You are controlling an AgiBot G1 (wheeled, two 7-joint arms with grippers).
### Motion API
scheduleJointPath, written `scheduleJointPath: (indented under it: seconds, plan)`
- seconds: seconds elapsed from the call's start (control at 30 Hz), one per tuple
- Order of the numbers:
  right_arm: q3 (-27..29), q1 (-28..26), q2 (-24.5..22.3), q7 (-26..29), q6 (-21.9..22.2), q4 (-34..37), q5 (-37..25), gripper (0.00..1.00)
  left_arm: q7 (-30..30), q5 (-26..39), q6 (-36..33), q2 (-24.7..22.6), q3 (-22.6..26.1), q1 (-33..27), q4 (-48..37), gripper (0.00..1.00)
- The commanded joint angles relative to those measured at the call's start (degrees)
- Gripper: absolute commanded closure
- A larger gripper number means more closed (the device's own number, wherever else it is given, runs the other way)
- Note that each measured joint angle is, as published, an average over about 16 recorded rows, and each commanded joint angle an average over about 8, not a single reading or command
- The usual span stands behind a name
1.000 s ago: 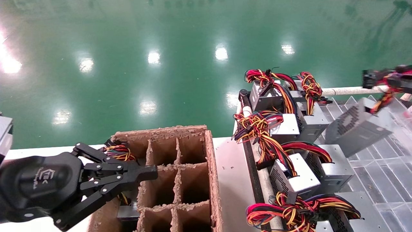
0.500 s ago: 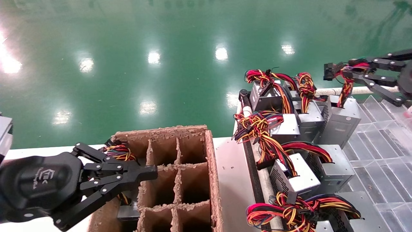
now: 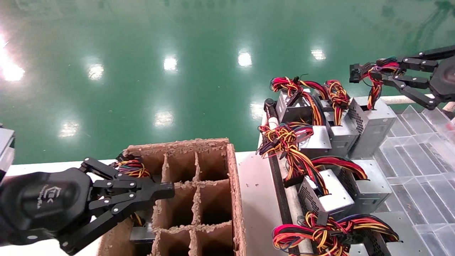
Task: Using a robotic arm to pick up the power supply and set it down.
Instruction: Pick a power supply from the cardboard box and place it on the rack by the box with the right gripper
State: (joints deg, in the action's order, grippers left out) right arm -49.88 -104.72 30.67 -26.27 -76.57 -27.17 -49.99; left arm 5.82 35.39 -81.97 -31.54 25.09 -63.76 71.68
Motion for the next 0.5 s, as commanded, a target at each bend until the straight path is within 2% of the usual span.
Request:
scheduleJointPath:
  seconds: [0.03,0.5]
  plan:
    - [-0.1,-0.7,0.5,-0.4,-0.9,1.4,-0.3,1.0,0.0,0.0,0.0,0.0,0.0,0.0,0.0,1.0]
    - [-1.0,-3.3,0.5,-4.3,1.4,8.7,-3.6,1.0,0.0,0.0,0.0,0.0,0.0,0.0,0.0,1.0]
